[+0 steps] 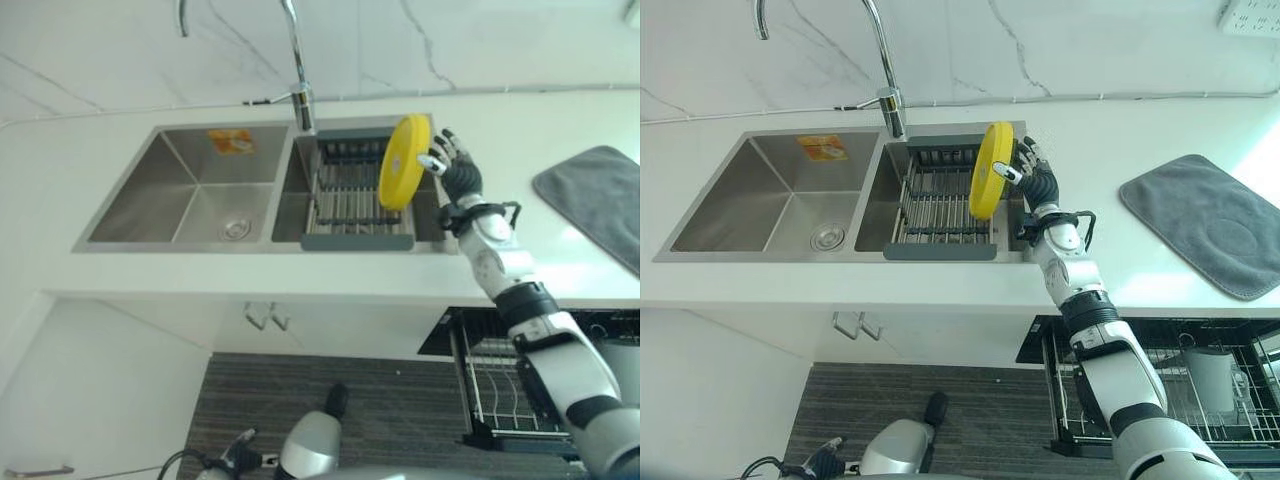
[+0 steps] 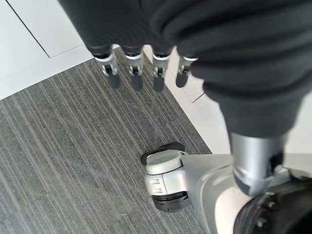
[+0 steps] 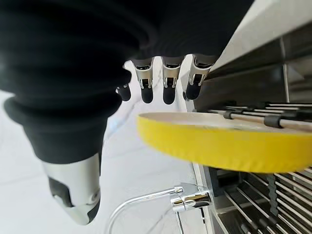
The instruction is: Place the dishes in the dishwasher.
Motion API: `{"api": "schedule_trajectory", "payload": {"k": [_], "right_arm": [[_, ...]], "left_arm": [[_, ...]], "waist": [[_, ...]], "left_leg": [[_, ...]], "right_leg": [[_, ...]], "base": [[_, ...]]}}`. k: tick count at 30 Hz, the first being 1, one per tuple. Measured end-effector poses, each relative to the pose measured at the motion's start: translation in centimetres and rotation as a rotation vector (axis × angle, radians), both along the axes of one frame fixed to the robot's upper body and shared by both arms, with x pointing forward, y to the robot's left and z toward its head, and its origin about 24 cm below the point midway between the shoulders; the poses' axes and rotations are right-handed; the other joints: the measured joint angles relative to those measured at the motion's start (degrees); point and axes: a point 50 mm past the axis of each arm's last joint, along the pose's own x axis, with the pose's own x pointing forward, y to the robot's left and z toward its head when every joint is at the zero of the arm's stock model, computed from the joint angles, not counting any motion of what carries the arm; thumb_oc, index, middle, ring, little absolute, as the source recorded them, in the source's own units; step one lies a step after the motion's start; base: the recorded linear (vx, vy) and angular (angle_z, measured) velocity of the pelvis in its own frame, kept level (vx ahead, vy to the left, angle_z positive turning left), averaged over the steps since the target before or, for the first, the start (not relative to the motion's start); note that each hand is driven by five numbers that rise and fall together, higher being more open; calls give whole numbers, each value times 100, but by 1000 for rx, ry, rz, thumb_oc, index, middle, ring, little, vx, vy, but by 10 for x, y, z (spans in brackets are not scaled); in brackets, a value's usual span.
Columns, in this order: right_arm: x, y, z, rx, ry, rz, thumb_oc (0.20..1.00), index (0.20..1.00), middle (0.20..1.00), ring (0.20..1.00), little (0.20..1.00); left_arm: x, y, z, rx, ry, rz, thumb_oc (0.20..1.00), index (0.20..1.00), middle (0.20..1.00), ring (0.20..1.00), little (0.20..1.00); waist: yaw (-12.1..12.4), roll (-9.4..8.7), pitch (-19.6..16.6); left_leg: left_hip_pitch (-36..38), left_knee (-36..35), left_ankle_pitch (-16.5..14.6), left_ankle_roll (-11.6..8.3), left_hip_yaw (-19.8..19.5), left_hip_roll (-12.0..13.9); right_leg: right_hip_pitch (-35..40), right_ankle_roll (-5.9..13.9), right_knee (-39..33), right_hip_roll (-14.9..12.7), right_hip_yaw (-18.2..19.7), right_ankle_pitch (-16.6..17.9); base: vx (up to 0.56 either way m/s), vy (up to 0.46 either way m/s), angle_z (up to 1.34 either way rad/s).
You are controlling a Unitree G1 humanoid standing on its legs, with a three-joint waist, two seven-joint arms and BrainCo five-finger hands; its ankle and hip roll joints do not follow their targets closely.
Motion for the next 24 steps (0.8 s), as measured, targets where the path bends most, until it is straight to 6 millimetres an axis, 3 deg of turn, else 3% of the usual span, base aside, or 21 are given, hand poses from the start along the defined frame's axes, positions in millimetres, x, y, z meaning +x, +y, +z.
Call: {"api": "schedule_trajectory", "payload": {"k": [8,24], "right_arm": [[-6,7,-15,13,32,4,1000,1000,1000,1000,1000],[-6,3,-15,15,31,-27,1000,1000,1000,1000,1000]], "left_arm": [[-10,0,-3,15,27,20,1000,1000,1000,1000,1000],[-10,0,-3,24,20,22,1000,1000,1000,1000,1000]], "waist": [[-29,-12,4],[-24,-11,-9]], "left_leg": [[95,-18,4,41,126,0],[80,16,10,49,79,-34]], "right_leg": [[6,-85,90,-57,57,-67],[4,-37,184,-78,10,-43]], "base": [[-7,7,-4],[7,9,1]]}}
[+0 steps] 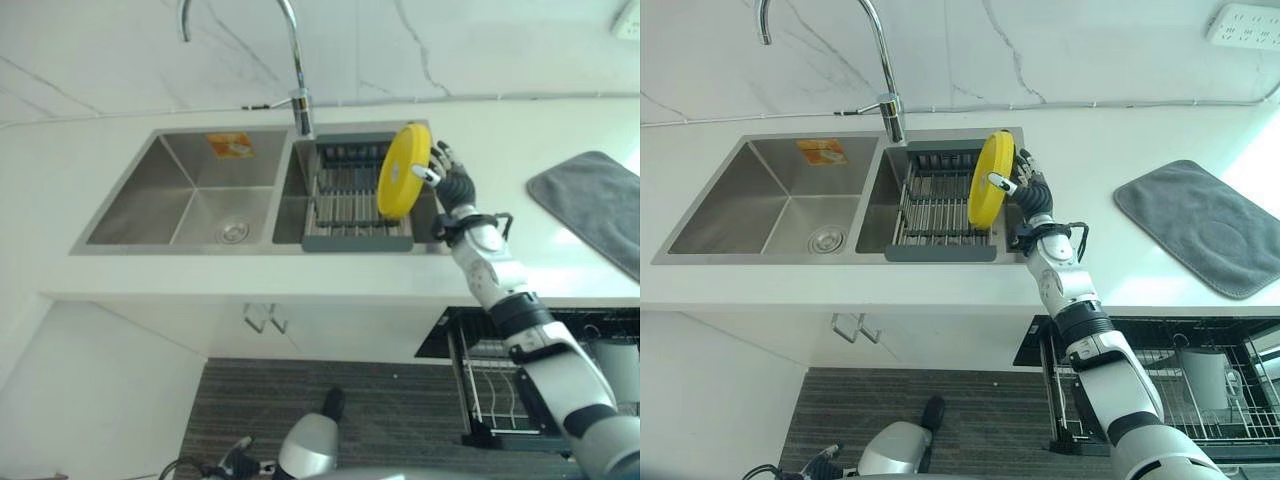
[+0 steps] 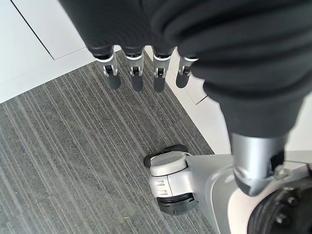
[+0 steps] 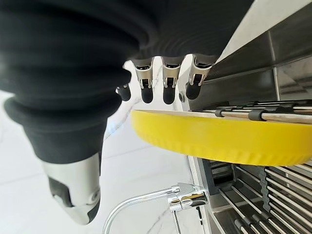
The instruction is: Place the dishes in the dishwasher.
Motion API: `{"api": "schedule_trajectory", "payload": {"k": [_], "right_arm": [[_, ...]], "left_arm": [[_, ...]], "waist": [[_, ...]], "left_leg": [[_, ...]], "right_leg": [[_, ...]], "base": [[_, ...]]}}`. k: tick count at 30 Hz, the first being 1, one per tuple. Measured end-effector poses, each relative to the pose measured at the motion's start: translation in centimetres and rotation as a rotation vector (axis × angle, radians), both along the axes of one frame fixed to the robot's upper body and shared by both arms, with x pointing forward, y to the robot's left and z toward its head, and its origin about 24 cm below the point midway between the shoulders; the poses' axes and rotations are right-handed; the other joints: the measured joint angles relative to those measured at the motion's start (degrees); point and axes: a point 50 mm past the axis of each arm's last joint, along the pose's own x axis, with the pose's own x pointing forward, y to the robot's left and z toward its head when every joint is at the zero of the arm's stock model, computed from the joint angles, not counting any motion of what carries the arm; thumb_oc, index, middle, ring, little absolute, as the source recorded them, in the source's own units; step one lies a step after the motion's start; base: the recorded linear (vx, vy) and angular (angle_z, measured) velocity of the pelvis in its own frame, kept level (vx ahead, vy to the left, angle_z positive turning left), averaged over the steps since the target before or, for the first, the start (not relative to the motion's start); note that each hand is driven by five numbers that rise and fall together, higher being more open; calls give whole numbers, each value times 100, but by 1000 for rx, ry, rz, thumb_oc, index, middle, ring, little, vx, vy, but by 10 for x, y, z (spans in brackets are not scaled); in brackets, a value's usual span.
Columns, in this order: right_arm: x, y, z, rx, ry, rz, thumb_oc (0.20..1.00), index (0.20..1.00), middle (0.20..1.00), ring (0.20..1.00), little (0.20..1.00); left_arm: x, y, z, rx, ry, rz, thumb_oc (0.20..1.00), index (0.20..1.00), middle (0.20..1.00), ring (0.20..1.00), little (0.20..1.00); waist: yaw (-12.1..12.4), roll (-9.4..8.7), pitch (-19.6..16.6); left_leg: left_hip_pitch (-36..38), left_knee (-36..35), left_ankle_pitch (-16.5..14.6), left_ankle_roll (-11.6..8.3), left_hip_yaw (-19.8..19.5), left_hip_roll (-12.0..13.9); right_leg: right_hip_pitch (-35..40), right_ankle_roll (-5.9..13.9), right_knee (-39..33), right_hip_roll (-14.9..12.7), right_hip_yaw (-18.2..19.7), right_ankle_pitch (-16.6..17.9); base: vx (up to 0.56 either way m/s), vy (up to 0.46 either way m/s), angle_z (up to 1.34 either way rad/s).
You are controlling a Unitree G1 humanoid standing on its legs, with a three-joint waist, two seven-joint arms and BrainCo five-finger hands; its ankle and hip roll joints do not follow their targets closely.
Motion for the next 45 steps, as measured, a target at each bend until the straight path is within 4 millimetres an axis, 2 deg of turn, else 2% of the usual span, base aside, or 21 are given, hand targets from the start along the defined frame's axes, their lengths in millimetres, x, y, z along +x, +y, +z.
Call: {"api": "schedule_trajectory", "payload": {"k": [1,14,24,29,30,35,36,38,39,45], "right_arm": [[0,-1,-2,1,6,-10,1000,1000,1000,1000,1000],[-1,-2,-3,3,11,-12,1000,1000,1000,1000,1000],[-1,-3,-4,5,13,-15,1000,1000,1000,1000,1000],[-2,-10,-7,-7,23,-31,1000,1000,1000,1000,1000],[-2,-10,-7,-7,23,-31,1000,1000,1000,1000,1000],[-2,-10,-7,-8,23,-30,1000,1000,1000,1000,1000],[-2,-10,-7,-7,23,-30,1000,1000,1000,1000,1000],[-1,-13,-5,-15,18,-34,1000,1000,1000,1000,1000],[-1,-13,-5,-17,18,-36,1000,1000,1000,1000,1000],[0,-12,0,-18,4,-26,1000,1000,1000,1000,1000]], "left_arm": [[0,1,0,3,1,3,1000,1000,1000,1000,1000],[-1,0,0,1,2,0,1000,1000,1000,1000,1000],[0,0,0,-1,-1,-1,1000,1000,1000,1000,1000],[4,-7,1,-17,-12,-33,1000,1000,1000,1000,1000],[4,-7,1,-16,-13,-32,1000,1000,1000,1000,1000],[5,-8,1,-19,-11,-41,1000,1000,1000,1000,1000],[5,-8,1,-23,-11,-42,1000,1000,1000,1000,1000],[11,-10,2,-32,-25,-52,1000,1000,1000,1000,1000],[12,-10,2,-36,-27,-54,1000,1000,1000,1000,1000],[14,-10,3,-37,-29,-55,1000,1000,1000,1000,1000]], "waist": [[-7,-7,0],[9,21,5],[-1,154,65],[-25,288,114],[-16,269,128],[-2,246,197],[-7,241,202],[-11,287,245],[-15,313,278],[-14,352,405]], "left_leg": [[25,-38,-58,-41,-8,-12],[8,-29,-11,19,-61,-106],[-30,-23,-23,34,-96,-106],[-239,195,-61,93,-102,-154],[-210,201,-145,55,-106,-162],[-210,363,-181,114,-97,-207],[-226,358,-252,56,-104,-181],[-381,520,-220,131,-108,-196],[-392,550,-231,135,-107,-197],[-498,590,-230,137,-109,-177]], "right_leg": [[66,-31,-20,-10,9,-46],[66,1,-10,-83,-21,-31],[-28,25,83,-104,-12,-87],[-219,63,348,-210,-13,-159],[-187,39,334,-249,-6,-231],[-189,72,514,-307,-2,-276],[-208,26,517,-312,12,-341],[-324,68,650,-325,0,-321],[-329,5,650,-326,9,-354],[-461,1,728,-330,30,-372]], "base": [[60,-11,7],[16,17,2],[-6,6,0],[32,13,3],[118,-48,4],[7,7,0],[41,-1,1],[-2,18,3],[0,0,0],[-13,-7,-1]]}}
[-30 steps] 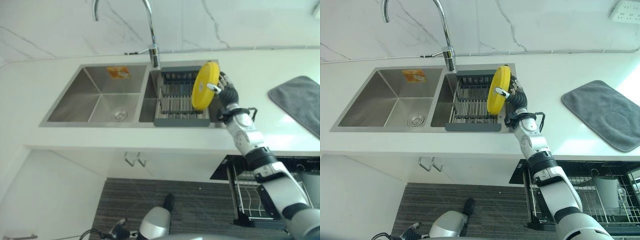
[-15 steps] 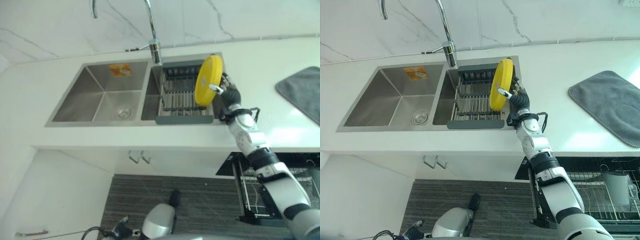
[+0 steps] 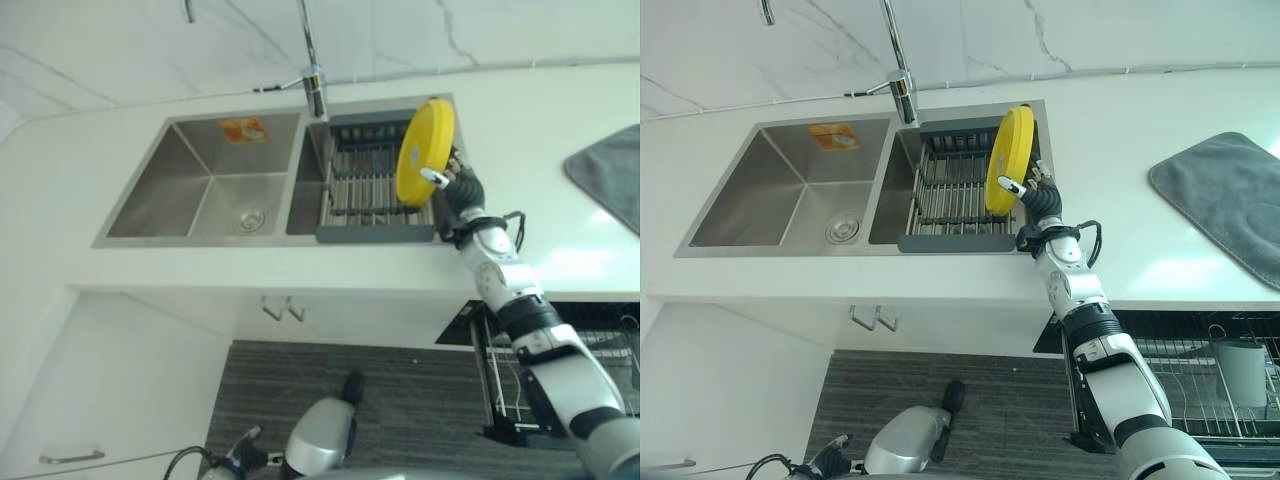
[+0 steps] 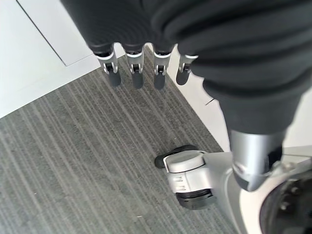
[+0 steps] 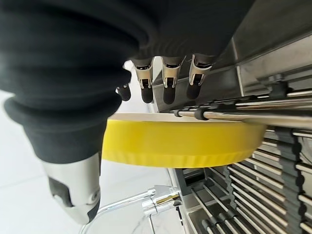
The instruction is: Place the dishes in the dishwasher.
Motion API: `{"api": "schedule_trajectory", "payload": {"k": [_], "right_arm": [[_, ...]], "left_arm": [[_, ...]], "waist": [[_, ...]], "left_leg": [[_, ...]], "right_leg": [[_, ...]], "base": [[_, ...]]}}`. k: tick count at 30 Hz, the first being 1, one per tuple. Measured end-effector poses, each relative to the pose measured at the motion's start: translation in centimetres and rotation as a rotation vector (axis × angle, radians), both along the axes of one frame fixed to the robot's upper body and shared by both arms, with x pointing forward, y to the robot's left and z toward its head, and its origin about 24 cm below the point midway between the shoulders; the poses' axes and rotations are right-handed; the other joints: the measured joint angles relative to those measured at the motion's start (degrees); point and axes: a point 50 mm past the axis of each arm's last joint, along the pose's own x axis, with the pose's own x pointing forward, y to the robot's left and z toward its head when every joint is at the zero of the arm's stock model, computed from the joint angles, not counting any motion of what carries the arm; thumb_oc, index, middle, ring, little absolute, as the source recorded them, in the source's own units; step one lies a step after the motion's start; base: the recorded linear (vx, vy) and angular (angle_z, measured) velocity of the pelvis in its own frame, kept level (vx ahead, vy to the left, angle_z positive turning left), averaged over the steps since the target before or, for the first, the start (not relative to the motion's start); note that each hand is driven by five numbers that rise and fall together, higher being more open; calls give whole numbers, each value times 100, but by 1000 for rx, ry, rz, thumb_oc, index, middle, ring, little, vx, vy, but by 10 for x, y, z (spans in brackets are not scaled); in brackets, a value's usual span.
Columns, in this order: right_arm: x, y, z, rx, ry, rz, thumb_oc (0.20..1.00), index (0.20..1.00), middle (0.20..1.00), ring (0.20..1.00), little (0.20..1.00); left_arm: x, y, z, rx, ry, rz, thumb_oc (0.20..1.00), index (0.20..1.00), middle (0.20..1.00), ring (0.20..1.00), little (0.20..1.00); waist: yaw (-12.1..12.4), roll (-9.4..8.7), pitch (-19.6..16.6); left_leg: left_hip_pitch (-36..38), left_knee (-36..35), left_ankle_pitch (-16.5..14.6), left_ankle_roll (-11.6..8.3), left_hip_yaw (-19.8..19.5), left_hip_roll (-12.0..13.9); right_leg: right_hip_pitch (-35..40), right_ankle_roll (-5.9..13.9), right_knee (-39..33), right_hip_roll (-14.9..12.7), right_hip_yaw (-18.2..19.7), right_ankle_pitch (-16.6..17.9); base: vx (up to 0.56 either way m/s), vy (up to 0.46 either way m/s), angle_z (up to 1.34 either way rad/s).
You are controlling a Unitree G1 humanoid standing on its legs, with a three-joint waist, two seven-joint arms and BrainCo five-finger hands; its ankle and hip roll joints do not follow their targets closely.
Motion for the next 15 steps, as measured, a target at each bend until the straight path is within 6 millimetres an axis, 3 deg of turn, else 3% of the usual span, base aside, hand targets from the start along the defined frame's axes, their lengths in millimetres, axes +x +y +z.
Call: {"api": "schedule_trajectory", "payload": {"k": [10,15], "right_arm": [[2,-2,8,-12,-19,-7,1000,1000,1000,1000,1000],[7,-6,16,-27,-24,-24,1000,1000,1000,1000,1000]], "left_arm": [[15,-1,4,-6,-38,-14,1000,1000,1000,1000,1000],[13,0,4,0,-21,-43,1000,1000,1000,1000,1000]], "waist": [[33,-18,148],[31,-2,154]], "left_leg": [[3,55,-18,2,7,-26],[-56,156,-28,3,-20,-21]], "right_leg": [[-20,72,104,-39,73,-46],[-64,88,194,-50,73,-46]], "base": [[42,-19,-1],[-33,10,2]]}}
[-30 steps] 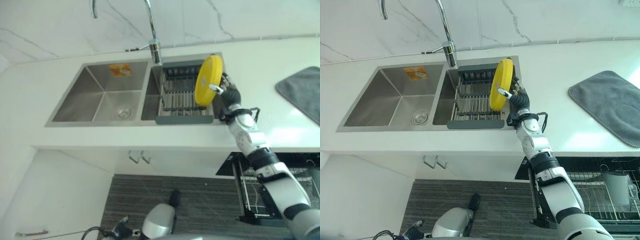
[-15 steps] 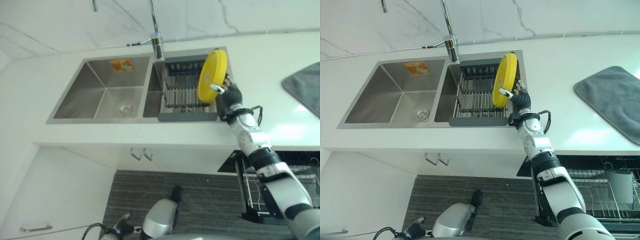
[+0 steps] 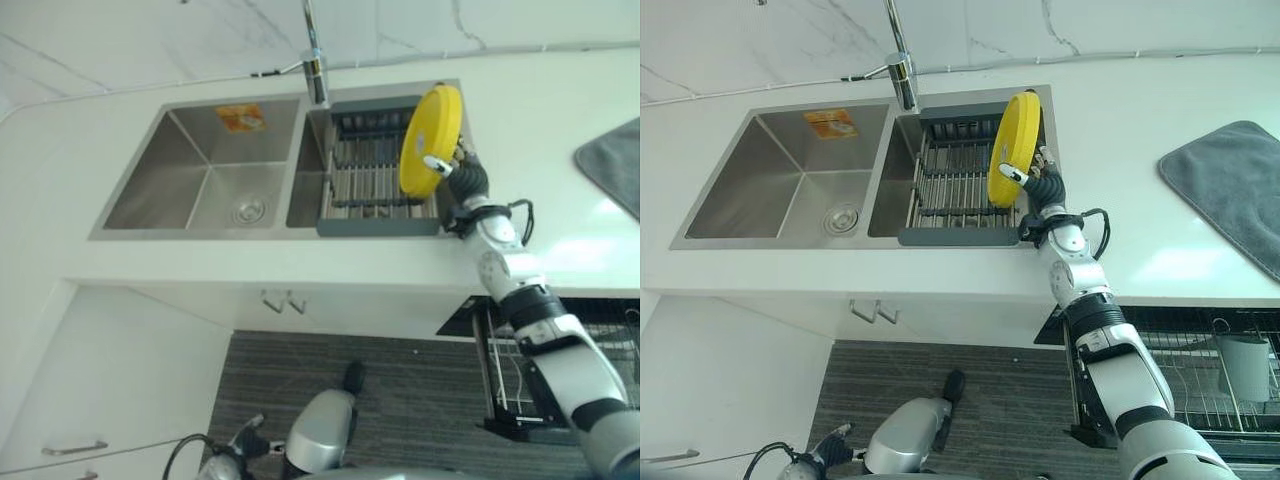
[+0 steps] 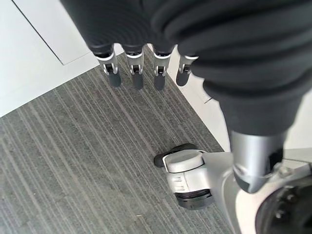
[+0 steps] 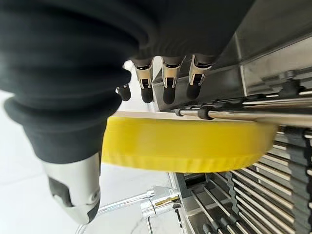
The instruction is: Place the dishes in the dishwasher.
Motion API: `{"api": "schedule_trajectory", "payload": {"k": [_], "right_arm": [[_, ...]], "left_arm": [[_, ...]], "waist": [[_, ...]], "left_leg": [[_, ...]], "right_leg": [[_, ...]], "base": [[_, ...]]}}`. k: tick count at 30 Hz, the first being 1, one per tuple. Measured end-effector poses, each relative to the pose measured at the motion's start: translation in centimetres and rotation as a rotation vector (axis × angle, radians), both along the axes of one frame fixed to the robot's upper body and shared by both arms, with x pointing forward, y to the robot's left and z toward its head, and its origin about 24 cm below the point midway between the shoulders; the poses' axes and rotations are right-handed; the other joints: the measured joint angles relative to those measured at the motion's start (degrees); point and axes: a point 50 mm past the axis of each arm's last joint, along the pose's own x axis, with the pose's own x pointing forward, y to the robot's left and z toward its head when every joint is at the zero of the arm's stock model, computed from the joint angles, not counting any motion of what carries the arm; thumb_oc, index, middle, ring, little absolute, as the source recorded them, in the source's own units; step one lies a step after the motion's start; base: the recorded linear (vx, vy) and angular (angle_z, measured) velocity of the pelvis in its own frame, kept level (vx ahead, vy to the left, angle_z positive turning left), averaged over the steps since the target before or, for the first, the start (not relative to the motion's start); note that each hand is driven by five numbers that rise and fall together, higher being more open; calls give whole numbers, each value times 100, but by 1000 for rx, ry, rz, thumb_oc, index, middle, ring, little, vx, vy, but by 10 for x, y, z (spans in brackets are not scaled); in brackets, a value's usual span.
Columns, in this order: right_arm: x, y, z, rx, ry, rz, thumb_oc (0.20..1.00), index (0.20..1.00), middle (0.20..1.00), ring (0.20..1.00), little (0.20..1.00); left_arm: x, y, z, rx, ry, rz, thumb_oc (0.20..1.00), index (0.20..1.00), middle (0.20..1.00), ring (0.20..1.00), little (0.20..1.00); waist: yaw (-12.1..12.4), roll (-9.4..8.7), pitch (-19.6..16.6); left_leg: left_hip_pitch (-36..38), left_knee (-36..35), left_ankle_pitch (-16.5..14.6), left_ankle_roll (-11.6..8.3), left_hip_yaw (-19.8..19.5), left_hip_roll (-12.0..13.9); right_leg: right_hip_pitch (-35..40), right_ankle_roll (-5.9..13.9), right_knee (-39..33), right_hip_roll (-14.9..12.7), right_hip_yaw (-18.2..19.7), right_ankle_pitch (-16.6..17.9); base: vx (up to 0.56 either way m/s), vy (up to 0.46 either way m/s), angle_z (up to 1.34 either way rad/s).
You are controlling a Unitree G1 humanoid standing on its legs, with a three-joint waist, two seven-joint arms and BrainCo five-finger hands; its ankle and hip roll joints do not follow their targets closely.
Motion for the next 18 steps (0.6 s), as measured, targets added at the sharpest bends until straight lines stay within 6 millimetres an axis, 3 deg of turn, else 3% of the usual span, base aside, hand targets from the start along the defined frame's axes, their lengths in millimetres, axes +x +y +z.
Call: {"api": "schedule_trajectory", "payload": {"k": [12,18], "right_arm": [[3,-5,5,-16,-2,-27,1000,1000,1000,1000,1000],[6,-2,20,-37,-41,-30,1000,1000,1000,1000,1000]], "left_arm": [[-1,1,-1,7,10,-8,1000,1000,1000,1000,1000],[6,3,2,15,3,-10,1000,1000,1000,1000,1000]], "waist": [[2,9,16],[47,3,20]], "left_leg": [[-4,120,-103,27,3,-67],[-21,147,-83,61,-14,-106]], "right_leg": [[1,-8,171,-98,27,-133],[61,35,177,-117,21,-90]], "base": [[3,7,1],[11,27,5]]}}
